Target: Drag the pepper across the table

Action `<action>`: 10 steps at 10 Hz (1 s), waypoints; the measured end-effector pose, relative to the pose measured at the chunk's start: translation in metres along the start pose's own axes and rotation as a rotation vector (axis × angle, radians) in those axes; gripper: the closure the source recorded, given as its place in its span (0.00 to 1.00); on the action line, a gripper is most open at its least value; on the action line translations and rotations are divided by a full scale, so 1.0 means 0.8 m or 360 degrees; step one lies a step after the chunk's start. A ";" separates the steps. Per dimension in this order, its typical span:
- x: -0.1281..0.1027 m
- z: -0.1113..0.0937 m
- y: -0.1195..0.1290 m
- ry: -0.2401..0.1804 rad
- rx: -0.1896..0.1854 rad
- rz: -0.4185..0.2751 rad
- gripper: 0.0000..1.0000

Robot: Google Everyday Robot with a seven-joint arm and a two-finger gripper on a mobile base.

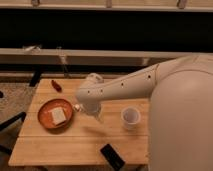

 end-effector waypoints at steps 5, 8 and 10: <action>0.062 -0.002 -0.073 0.0064 0.0018 -0.0260 0.20; 0.095 0.012 -0.115 0.0137 0.0037 -0.0503 0.20; 0.112 0.019 -0.135 0.0160 0.0051 -0.0583 0.20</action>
